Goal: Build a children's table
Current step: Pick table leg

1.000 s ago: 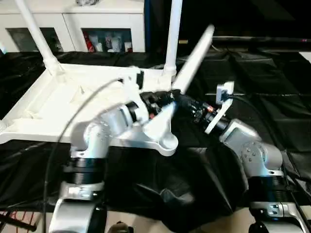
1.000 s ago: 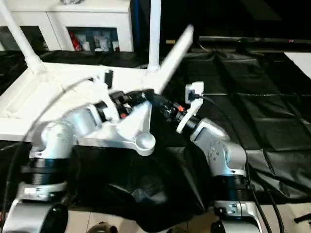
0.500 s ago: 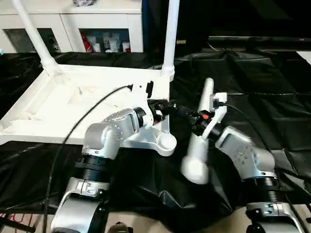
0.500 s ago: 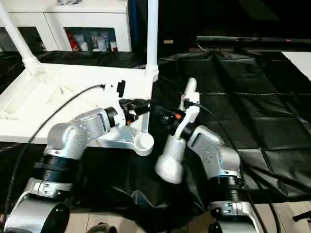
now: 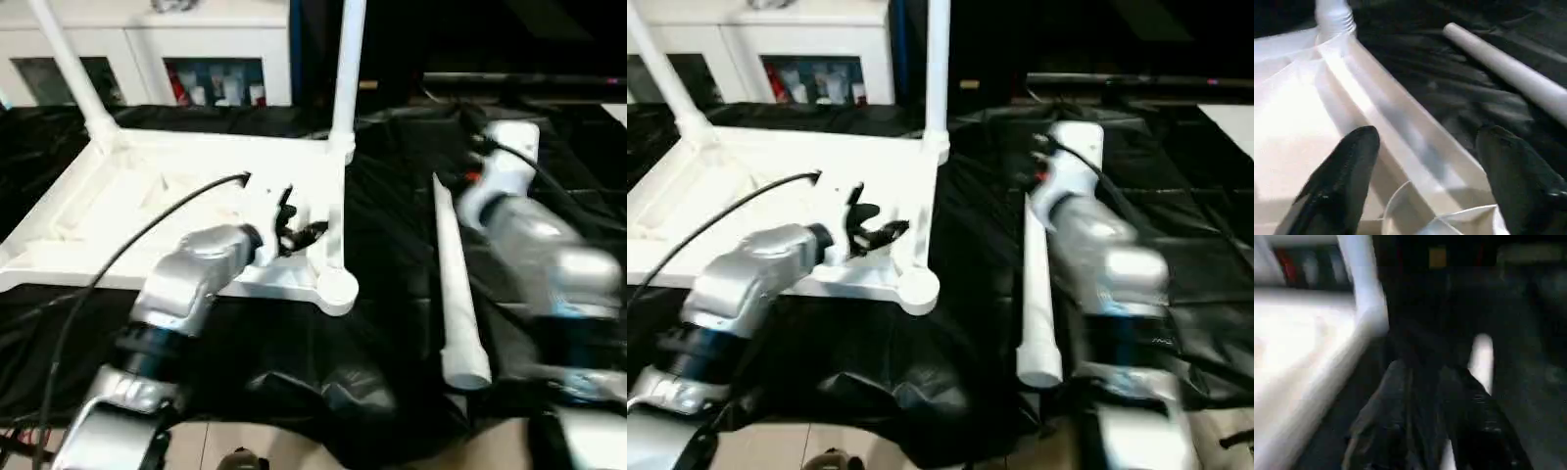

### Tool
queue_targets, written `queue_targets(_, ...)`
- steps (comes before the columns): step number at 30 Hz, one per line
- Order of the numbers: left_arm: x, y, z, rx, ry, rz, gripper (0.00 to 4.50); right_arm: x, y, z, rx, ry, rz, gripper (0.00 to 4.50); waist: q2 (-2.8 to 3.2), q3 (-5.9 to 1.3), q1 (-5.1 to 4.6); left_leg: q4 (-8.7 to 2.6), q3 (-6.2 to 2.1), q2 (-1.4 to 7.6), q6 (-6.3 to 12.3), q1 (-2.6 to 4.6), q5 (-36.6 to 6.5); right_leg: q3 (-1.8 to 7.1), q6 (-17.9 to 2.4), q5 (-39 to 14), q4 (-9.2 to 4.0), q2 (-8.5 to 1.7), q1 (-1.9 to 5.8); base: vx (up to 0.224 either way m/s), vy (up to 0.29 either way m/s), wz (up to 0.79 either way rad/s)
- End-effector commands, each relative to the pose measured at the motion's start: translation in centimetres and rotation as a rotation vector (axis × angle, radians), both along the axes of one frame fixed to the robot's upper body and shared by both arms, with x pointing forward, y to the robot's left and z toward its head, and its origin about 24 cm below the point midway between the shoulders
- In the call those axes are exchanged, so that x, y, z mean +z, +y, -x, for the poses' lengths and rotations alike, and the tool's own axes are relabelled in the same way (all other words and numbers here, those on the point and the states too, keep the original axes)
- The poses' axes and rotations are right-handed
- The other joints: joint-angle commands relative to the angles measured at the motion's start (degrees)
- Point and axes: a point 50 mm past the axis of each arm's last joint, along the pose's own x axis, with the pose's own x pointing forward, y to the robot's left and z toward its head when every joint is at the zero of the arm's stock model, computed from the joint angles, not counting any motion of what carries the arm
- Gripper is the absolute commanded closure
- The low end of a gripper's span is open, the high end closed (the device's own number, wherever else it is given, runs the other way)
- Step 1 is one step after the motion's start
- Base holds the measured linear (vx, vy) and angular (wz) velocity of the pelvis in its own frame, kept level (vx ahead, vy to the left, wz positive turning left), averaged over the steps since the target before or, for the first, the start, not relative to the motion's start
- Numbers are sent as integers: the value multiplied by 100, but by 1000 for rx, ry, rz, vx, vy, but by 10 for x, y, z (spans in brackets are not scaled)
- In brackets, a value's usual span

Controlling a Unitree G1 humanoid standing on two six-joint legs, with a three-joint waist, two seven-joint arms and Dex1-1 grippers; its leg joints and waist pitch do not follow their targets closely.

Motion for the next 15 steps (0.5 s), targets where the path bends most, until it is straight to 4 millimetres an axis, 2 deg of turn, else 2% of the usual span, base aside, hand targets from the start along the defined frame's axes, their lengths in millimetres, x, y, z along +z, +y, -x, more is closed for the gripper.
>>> queue_targets(1,5,0,4,-40,-8,2,58,-11,0,9,13,112,58,305,-16,-483,6,-340,6,17,-107,68,-648,242,-814,-867,-370,-327,395,0,0,0)
queue_targets(4,7,2,8,-66,0,10,25,-13,-4,13,-6,163,47,274,-11,-463,-6,-342,12,18,-147,80,-884,238,-728,-1402,-423,-333,358,0,0,0)
queue_targets(6,8,2,12,-100,5,15,12,-15,-5,16,-5,200,29,269,-11,-451,-7,-350,12,16,-166,91,-931,235,-693,-1537,-438,-320,344,0,0,0)
queue_targets(7,9,2,17,-141,10,18,5,-15,-5,18,0,230,15,251,7,-440,-9,-357,7,26,-199,107,-1022,237,-653,-1688,-453,-321,322,0,0,0)
queue_targets(9,10,-2,33,-279,28,8,0,-14,-4,23,19,262,7,241,4,-448,-13,-372,-5,34,-217,100,-996,241,-639,-1647,-426,-317,324,0,0,0)
queue_targets(11,10,-3,40,-331,50,0,0,-14,-4,25,22,274,26,218,3,-446,-9,-364,8,43,-242,109,-922,251,-710,-1393,-403,-305,300,0,0,0)
queue_targets(15,9,-5,44,-357,66,-5,0,-13,-4,25,14,284,47,194,8,-440,6,-359,18,30,-281,117,-988,258,-724,-1467,-414,-311,302,0,0,0)
